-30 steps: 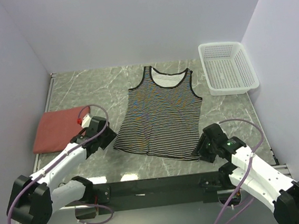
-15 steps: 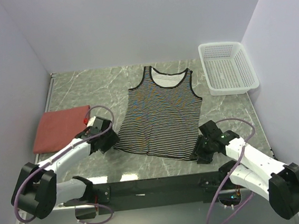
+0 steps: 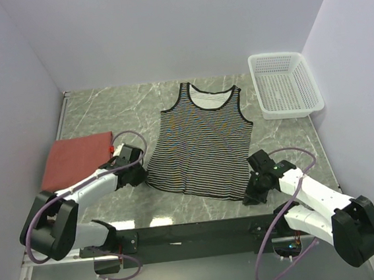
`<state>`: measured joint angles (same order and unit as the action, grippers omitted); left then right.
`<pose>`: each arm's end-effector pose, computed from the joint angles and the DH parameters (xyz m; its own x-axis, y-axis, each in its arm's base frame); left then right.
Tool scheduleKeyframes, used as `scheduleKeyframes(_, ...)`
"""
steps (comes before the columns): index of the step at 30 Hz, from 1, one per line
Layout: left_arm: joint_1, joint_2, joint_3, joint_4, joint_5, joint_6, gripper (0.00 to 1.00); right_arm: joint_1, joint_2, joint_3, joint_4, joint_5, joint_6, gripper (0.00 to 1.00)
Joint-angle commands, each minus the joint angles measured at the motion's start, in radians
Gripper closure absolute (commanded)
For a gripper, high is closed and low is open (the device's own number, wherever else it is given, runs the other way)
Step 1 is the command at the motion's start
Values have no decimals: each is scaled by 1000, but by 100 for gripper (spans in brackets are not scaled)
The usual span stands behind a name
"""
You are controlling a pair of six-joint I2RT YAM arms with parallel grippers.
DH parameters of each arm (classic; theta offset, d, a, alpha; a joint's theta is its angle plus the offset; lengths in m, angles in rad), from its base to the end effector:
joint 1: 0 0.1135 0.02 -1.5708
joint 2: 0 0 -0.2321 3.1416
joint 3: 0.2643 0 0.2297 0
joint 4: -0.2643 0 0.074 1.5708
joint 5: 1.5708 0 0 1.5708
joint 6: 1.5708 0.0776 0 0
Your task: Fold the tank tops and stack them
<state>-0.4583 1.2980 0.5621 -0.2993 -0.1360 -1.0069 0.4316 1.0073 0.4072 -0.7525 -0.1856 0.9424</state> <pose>0.2191 -0.0963 0.1029 -0.7302 -0.5735 -0.3713 -0.4507 0.8128 -0.3690 0.1261 0.0738 0.0873 -0.8832 0.4686 0.0185 0.4544 0.8453 0.2810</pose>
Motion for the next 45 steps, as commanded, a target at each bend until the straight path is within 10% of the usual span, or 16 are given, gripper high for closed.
scheduleKeyframes(1, 7, 15, 12, -34, -16, 21, 99, -11, 10, -5, -68, 107, -28, 94)
scheduleKeyframes(18, 288, -215, 171, -88, 168, 71, 99, -165, 89, 428, -12, 35, -191, 100)
scheduleKeyframes(24, 328, 95, 582, 242, 225, 5, 99, -175, 598, 1126, 101, 3, -309, 100)
scheduleKeyframes(30, 356, 467, 1311, 304, 381, 91, 100, -240, 1174, 2527, -134, -79, -386, 100)
scheduleKeyframes(35, 356, 439, 1501, 224, 394, 166, 100, -333, 699, 1724, 424, -91, -387, 100)
scheduleKeyframes(45, 354, -7, 795, 261, 322, 180, 99, -338, 361, 1093, 447, -95, -377, 100)
